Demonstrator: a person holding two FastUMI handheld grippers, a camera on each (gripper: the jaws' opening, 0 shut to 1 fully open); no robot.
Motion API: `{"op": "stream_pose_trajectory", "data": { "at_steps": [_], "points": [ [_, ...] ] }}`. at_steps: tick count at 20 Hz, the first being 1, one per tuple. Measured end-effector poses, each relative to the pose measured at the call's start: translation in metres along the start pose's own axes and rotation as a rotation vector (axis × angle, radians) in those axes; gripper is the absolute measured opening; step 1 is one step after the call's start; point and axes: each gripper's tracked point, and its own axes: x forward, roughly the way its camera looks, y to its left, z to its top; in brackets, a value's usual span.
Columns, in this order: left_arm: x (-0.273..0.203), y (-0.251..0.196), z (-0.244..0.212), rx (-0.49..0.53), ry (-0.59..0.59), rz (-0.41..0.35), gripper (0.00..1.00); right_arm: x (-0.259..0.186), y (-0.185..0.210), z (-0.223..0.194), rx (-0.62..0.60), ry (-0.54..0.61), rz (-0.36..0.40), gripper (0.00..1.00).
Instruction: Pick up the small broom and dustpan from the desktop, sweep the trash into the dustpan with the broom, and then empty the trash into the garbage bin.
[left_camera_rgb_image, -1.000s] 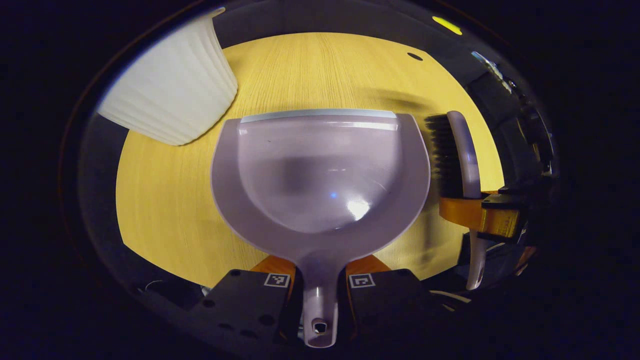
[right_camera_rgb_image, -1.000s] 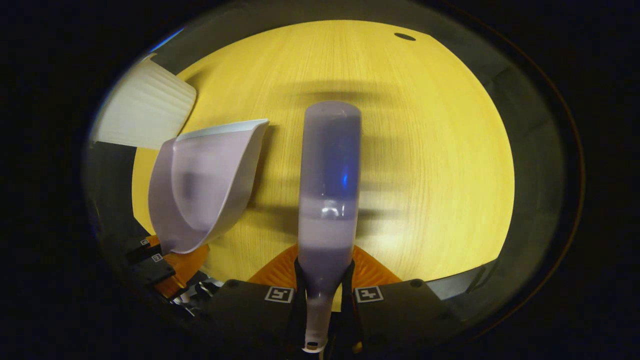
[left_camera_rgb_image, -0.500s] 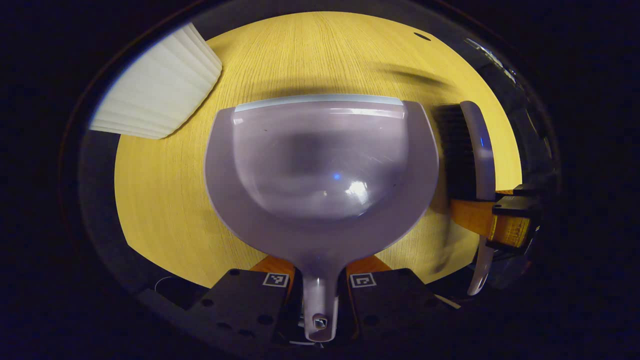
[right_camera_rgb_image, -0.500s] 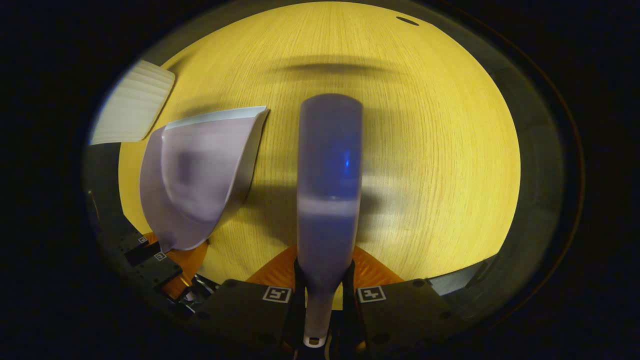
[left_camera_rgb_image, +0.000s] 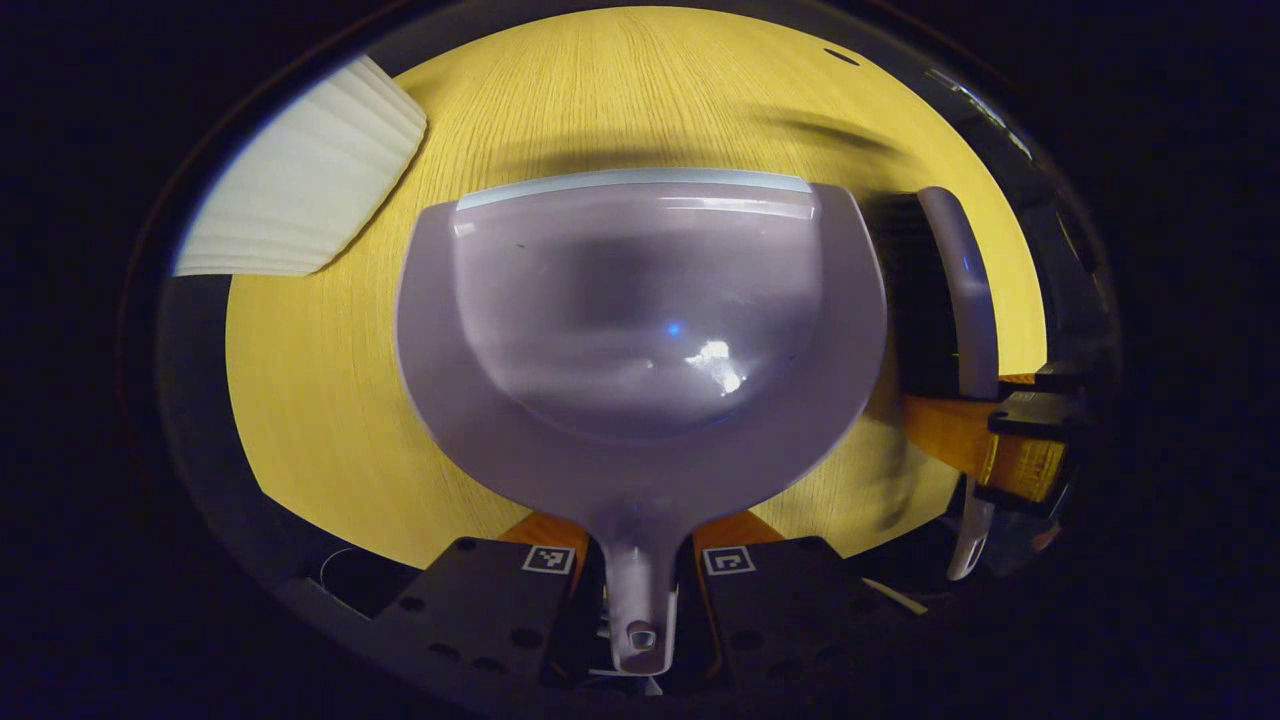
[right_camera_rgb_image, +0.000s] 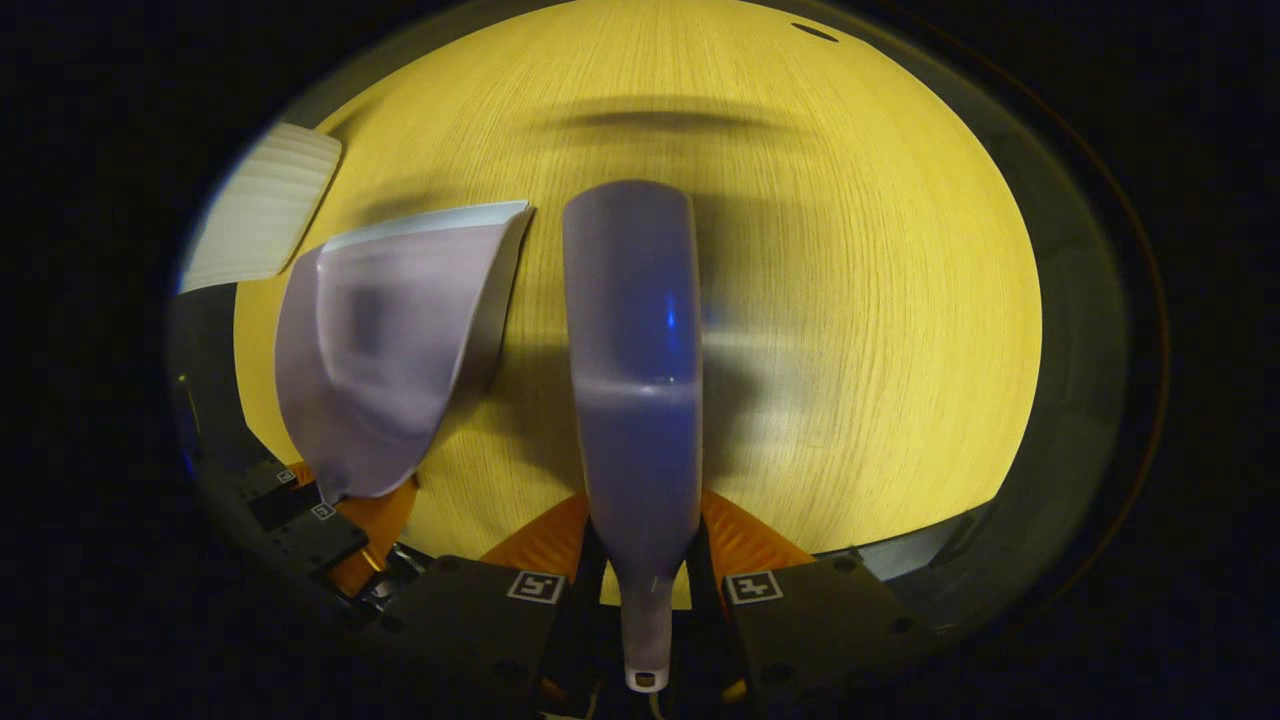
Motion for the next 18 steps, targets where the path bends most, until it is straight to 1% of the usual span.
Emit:
{"op": "stream_pose_trajectory", "data": {
  "at_steps": [1, 2, 3, 4, 5, 7, 8, 10, 11, 12, 15, 16, 17, 18],
  "points": [
    [0.002, -0.003, -0.002, -0.002, 0.003, -0.011, 0.34, -0.001, 0.000, -0.001, 0.000, -0.004, -0.001, 0.41],
    [0.002, -0.007, -0.002, 0.003, 0.000, -0.024, 0.41, -0.003, 0.001, 0.000, 0.000, -0.008, 0.002, 0.49],
    [0.002, -0.009, -0.003, 0.014, -0.001, -0.036, 0.57, -0.003, 0.002, -0.001, 0.002, -0.009, 0.008, 0.55],
    [0.000, -0.009, -0.003, 0.018, -0.011, -0.036, 0.70, -0.005, 0.002, -0.003, -0.003, -0.009, 0.008, 0.66],
    [0.000, -0.009, 0.000, 0.020, -0.028, -0.031, 0.83, -0.007, 0.003, -0.002, -0.001, -0.019, 0.011, 0.63],
    [-0.008, -0.012, 0.000, 0.023, -0.052, -0.028, 0.83, -0.013, 0.003, -0.002, 0.011, -0.034, 0.015, 1.00],
    [-0.012, -0.011, -0.001, 0.027, -0.065, -0.028, 0.83, -0.018, 0.003, -0.001, 0.010, -0.052, 0.015, 0.97],
    [-0.024, -0.009, -0.004, 0.040, -0.094, -0.022, 0.83, -0.031, 0.003, -0.001, -0.005, -0.089, 0.027, 0.97],
    [-0.032, -0.010, -0.007, 0.046, -0.113, -0.020, 0.83, -0.041, 0.005, -0.001, -0.009, -0.121, 0.042, 0.91],
    [-0.041, -0.009, -0.008, 0.054, -0.151, -0.010, 0.83, -0.053, 0.008, 0.002, -0.012, -0.177, 0.074, 0.97],
    [-0.075, -0.005, -0.007, 0.087, -0.324, 0.043, 0.83, -0.088, 0.006, -0.005, -0.020, -0.310, 0.108, 0.97],
    [-0.085, -0.006, -0.009, 0.089, -0.376, 0.049, 0.83, -0.103, 0.006, -0.007, -0.019, -0.363, 0.121, 0.90],
    [-0.095, -0.009, -0.011, 0.089, -0.430, 0.048, 0.83, -0.119, 0.006, -0.008, -0.013, -0.425, 0.125, 0.97],
    [-0.109, -0.010, -0.013, 0.087, -0.495, 0.052, 0.83, -0.136, 0.006, -0.008, -0.008, -0.493, 0.135, 0.97]
  ]
}}
